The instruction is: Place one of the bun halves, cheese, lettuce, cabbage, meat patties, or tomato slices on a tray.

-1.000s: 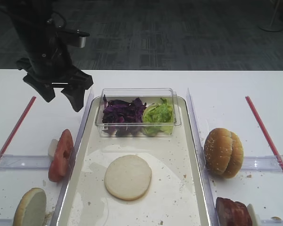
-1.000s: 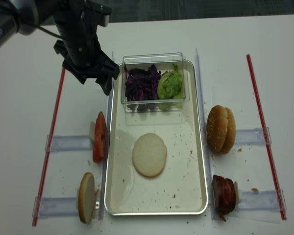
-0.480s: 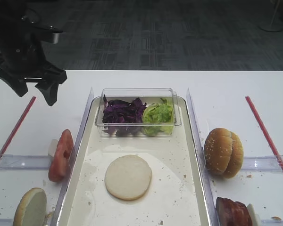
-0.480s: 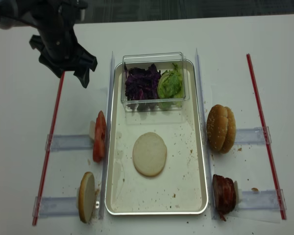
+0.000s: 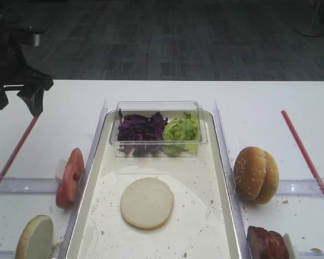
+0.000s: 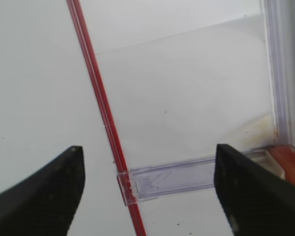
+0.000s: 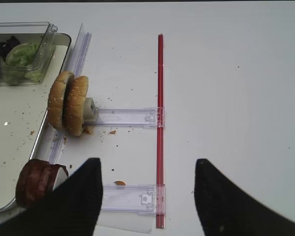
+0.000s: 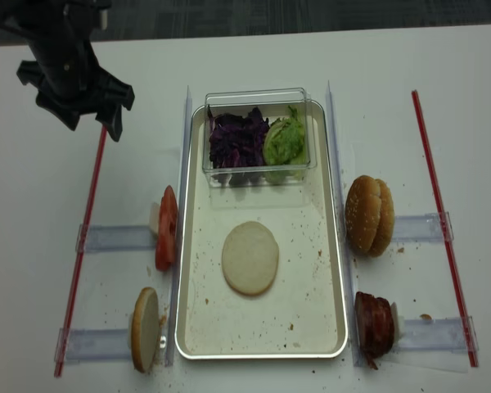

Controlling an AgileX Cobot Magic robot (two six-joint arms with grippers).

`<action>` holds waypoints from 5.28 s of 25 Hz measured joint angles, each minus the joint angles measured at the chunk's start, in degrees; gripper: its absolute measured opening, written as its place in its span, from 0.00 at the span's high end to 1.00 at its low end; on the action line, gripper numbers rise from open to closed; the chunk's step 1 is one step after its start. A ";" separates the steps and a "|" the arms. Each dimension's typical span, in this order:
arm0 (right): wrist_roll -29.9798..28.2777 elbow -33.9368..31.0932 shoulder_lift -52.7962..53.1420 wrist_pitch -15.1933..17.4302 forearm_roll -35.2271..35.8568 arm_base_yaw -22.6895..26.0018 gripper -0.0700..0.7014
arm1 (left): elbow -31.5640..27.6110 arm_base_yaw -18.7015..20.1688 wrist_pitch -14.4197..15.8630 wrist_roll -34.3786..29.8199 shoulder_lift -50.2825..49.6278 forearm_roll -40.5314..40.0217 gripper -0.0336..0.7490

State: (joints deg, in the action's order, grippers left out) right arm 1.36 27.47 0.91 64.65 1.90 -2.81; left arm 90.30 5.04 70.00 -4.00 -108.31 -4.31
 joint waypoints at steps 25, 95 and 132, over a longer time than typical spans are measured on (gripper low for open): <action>-0.20 0.00 0.00 0.00 0.00 0.00 0.33 | -9.90 -0.13 0.57 -0.10 19.23 2.53 0.33; -0.20 0.00 0.00 0.00 0.00 0.00 0.33 | -62.16 -0.49 -1.92 -1.71 109.35 9.34 0.33; 0.03 0.00 0.00 0.00 -0.09 0.00 0.33 | -62.16 -0.49 -1.92 3.13 109.35 6.12 0.33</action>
State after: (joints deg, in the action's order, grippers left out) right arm 1.39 27.47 0.91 64.65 1.81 -2.81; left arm 28.14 4.55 68.08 -0.87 1.04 1.81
